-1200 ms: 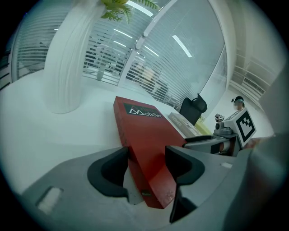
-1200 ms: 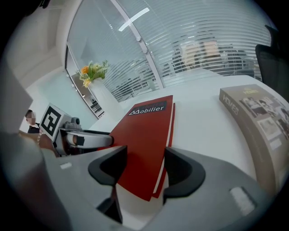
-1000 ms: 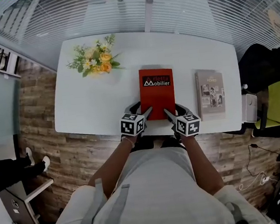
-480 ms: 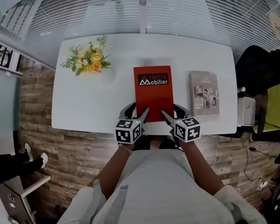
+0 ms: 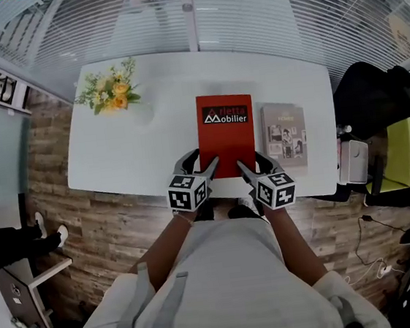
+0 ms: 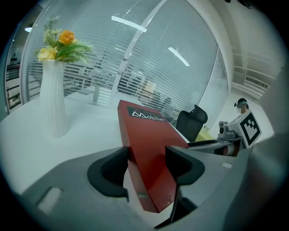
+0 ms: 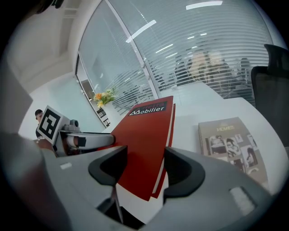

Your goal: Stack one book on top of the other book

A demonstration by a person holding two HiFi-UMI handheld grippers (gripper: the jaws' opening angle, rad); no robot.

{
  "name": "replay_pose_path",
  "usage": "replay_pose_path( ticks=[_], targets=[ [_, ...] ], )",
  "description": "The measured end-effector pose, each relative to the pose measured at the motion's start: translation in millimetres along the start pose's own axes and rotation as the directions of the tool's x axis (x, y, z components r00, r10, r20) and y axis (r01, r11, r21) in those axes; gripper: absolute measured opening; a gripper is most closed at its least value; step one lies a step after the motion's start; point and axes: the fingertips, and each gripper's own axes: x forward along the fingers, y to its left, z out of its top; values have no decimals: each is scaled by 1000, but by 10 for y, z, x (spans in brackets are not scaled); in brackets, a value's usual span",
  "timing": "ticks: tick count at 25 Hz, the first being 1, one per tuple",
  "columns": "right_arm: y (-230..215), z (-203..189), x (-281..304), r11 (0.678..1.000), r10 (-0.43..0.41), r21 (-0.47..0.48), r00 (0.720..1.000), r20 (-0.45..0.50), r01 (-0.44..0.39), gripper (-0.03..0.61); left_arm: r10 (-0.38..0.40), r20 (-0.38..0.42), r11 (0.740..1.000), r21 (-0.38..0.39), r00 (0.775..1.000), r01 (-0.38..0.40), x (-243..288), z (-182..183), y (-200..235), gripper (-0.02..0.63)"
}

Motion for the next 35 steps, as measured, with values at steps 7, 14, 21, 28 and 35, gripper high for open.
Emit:
replay_pose_path(
  ticks=[7, 14, 21, 28, 35],
  targets=[
    [-335, 21, -302, 1000, -7, 0, 1000, 6, 7, 255, -7, 2, 1000, 4, 1000, 7, 209, 15, -402, 267],
    [-746, 19, -624, 1000, -14, -5, 1000, 9, 14, 255, -6, 0, 1000, 3, 1000, 6, 475, -15, -851, 267],
    [-1126, -14, -941, 1000, -15, -4, 1000, 12, 15, 255, -1, -3, 1000, 2, 1000, 1, 705, -65, -1288, 268],
    [-1426, -66, -1160, 1000, -14, -4, 1000, 12, 14, 255, 2, -4, 1000, 7, 1000, -2, 901, -128, -1605, 268],
    [-1580, -60, -1254, 1000, -16, -3, 1000, 15, 16, 255, 4, -3, 1000, 15, 1000, -4, 1012, -127, -1747, 270]
  ],
)
